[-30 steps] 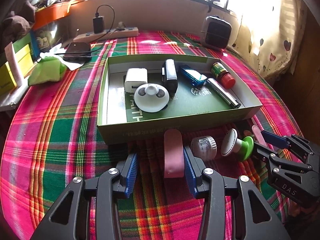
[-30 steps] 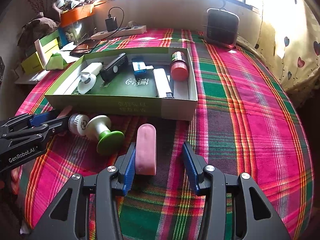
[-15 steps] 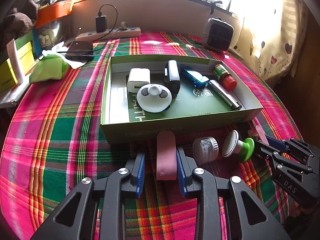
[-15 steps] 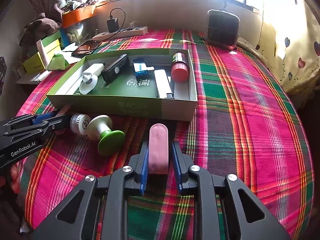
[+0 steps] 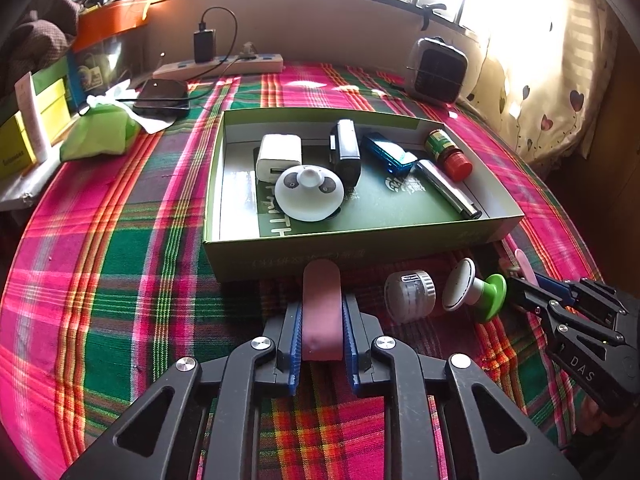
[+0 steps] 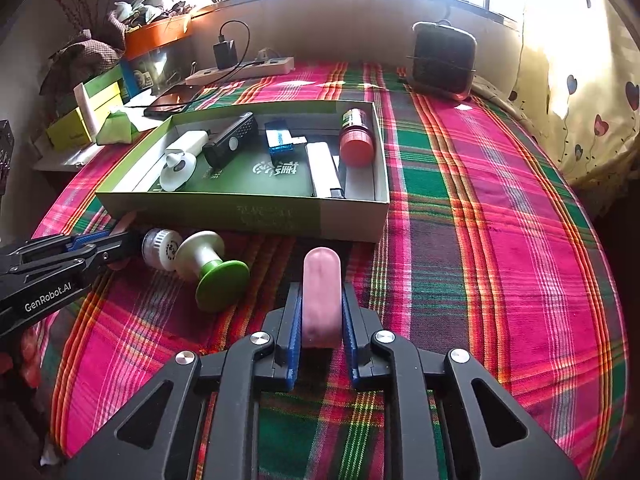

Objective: Organize rigid objects

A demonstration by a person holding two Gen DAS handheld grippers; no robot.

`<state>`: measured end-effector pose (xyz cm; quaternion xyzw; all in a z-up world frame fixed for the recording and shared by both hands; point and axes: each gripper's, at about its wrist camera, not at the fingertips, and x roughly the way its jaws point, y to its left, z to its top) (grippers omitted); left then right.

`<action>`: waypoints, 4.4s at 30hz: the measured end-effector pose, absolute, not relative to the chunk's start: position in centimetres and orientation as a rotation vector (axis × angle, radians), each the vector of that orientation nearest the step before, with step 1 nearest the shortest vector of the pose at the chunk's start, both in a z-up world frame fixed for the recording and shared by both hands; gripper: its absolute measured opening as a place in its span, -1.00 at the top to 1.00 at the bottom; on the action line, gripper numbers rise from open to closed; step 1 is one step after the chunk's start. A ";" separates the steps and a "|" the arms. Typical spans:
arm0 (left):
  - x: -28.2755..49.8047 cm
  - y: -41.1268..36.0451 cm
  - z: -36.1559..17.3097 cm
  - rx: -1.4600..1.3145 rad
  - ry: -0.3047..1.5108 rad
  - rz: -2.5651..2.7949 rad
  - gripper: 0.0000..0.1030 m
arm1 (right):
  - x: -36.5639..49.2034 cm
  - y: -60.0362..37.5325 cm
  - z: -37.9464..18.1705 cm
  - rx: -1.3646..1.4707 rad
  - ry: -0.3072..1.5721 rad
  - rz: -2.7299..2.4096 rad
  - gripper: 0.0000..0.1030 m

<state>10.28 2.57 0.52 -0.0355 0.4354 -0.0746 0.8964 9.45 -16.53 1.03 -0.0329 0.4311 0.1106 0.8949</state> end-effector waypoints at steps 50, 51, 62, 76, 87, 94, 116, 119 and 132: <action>10.6 1.0 6.0 -0.065 0.798 -0.228 0.67 | 10.3 -17.5 5.4 -0.038 0.794 0.282 0.63; 10.9 1.0 6.0 -0.071 0.800 -0.233 0.67 | 10.5 -17.5 5.5 -0.039 0.794 0.285 0.63; 13.7 0.5 6.5 -0.088 0.806 -0.255 0.67 | 12.7 -17.0 6.2 -0.033 0.788 0.332 0.63; 17.0 0.2 6.4 -0.108 0.822 -0.259 0.67 | 16.3 -14.9 5.2 -0.046 0.828 0.408 0.63; 19.0 -0.7 6.1 -0.095 0.836 -0.279 0.67 | 18.2 -14.0 3.2 -0.056 0.890 0.444 0.63; 20.3 -1.4 5.1 -0.089 0.862 -0.287 0.67 | 18.7 -13.7 2.5 -0.064 0.908 0.454 0.63; 22.4 -2.6 3.0 -0.067 0.907 -0.279 0.67 | 19.3 -13.5 1.3 -0.063 0.935 0.466 0.63; 22.5 -2.5 2.6 -0.064 0.915 -0.274 0.67 | 19.4 -13.5 1.2 -0.062 0.937 0.461 0.63; 23.0 -2.7 2.3 -0.057 0.917 -0.262 0.67 | 19.4 -13.5 1.2 -0.073 0.935 0.455 0.63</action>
